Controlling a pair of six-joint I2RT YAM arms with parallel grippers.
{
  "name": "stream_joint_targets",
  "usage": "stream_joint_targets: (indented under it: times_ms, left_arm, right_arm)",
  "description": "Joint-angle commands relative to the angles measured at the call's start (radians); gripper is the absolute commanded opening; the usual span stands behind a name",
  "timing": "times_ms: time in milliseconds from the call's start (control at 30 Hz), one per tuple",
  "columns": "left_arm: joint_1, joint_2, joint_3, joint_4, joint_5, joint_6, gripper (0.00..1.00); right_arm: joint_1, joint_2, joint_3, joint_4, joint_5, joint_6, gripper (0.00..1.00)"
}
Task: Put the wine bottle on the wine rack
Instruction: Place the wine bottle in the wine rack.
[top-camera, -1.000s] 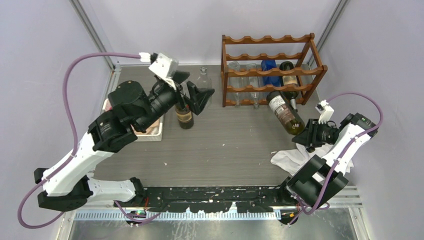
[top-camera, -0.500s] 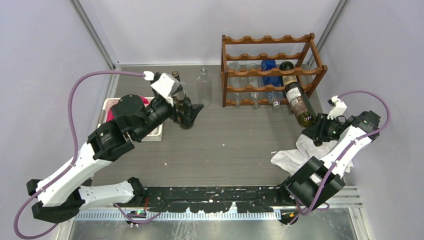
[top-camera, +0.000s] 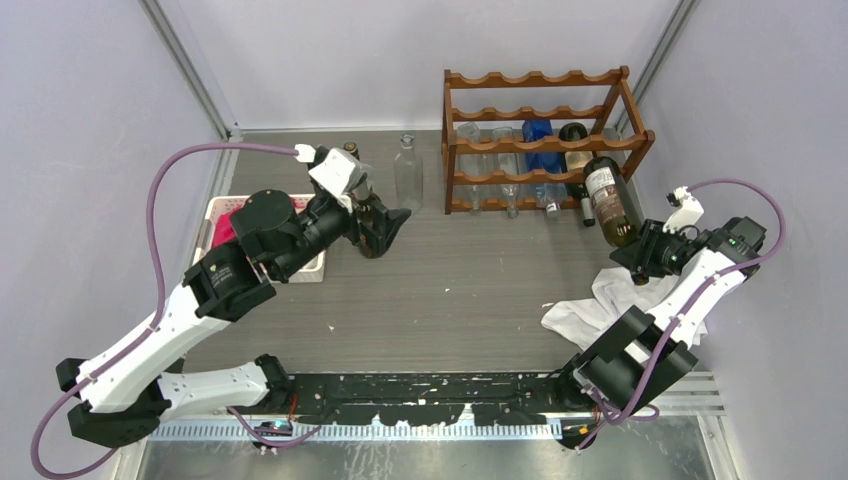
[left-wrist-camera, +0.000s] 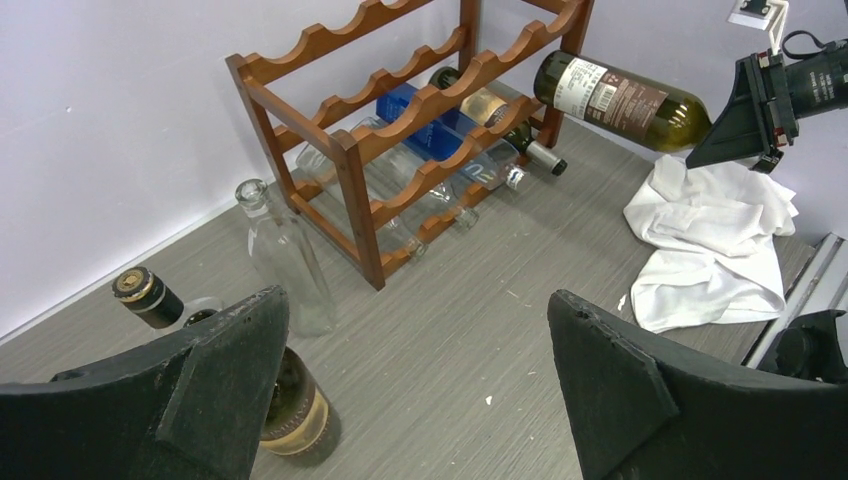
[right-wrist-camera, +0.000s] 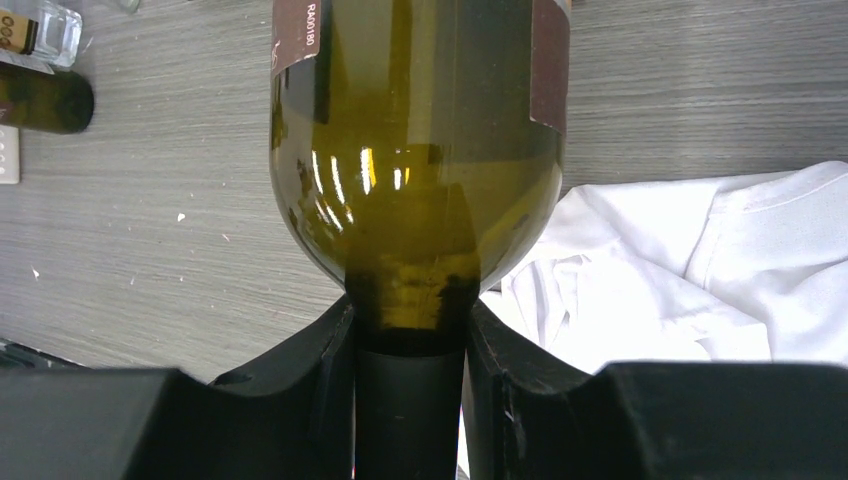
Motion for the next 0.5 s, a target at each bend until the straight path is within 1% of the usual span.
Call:
stream_joint_targets:
  times_ms: [0, 467]
  left_arm:
    - [0.016, -0.013, -0.002, 0.083, 0.023, 0.001, 1.0]
    - [0.033, -0.016, -0.015, 0.097, 0.046, -0.005, 1.0]
  right_arm:
    - [-0.005, 0.015, 0.054, 0.084, -0.098, 0.009, 0.01]
    - [-0.004, 0.061, 0.059, 0.161, -0.099, 0.043, 0.01]
